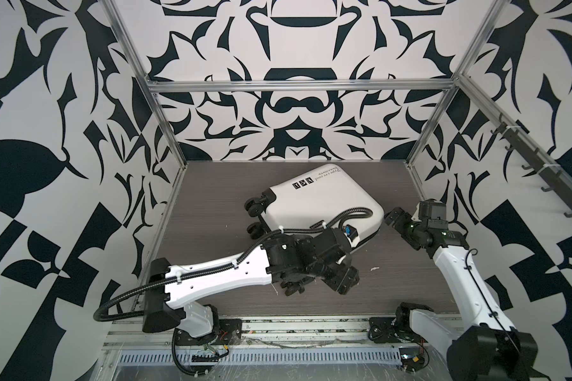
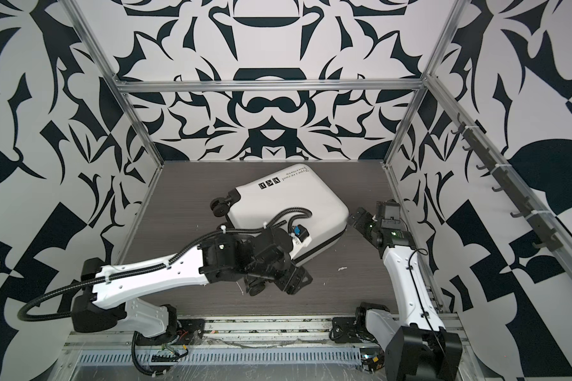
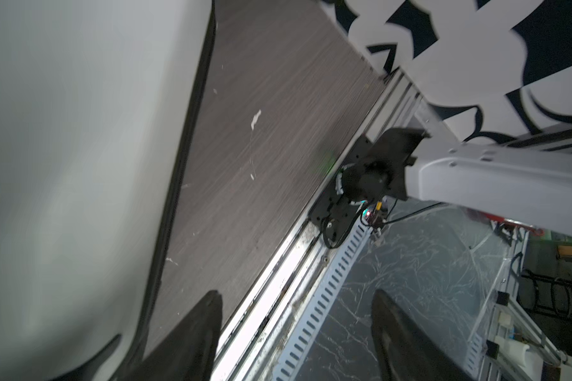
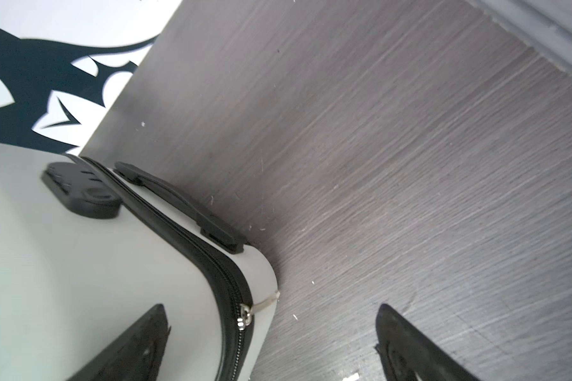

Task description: Pack the luggage

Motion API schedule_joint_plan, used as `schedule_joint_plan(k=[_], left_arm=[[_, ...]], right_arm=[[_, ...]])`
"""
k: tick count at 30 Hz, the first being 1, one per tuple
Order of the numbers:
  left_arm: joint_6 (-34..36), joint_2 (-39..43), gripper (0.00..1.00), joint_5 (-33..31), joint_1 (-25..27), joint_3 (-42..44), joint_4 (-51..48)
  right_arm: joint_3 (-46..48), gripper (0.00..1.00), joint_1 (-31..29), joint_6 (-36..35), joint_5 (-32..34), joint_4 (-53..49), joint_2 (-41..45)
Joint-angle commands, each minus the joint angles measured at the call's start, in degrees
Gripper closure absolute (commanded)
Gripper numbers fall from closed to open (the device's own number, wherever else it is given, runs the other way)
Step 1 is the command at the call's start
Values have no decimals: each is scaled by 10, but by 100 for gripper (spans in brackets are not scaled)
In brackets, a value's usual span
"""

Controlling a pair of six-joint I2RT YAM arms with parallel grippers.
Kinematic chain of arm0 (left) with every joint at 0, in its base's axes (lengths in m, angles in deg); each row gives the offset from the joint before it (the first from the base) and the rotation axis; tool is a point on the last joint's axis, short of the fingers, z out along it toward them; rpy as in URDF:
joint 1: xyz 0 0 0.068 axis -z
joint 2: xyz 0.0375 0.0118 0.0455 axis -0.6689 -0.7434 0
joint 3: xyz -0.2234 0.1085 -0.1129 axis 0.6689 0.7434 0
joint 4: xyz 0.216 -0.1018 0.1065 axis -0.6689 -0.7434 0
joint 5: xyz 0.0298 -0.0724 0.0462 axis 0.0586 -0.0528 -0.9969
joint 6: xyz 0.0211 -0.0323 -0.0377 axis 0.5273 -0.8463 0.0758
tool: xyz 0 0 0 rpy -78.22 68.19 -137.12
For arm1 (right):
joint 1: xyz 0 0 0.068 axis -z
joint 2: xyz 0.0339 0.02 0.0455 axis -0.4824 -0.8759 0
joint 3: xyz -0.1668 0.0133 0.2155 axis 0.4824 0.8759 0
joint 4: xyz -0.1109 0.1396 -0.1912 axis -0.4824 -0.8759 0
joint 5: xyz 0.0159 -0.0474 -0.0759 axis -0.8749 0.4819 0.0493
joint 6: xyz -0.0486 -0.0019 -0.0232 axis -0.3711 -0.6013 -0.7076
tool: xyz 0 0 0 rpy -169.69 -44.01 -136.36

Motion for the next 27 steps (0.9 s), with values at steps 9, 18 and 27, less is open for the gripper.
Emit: schedule_joint_plan(k=[9,18,27], left_arm=[[-111,43,25,-97,-40,190,113],[-129,149,25,-59,-245,315,208],[-79,46,24,76,-489,291,294]], right_arm=[[-9,5,7,2,-79,57,-15],[19,2,9,15,-91,102,33],[35,2,9,52,-182,194,-9]])
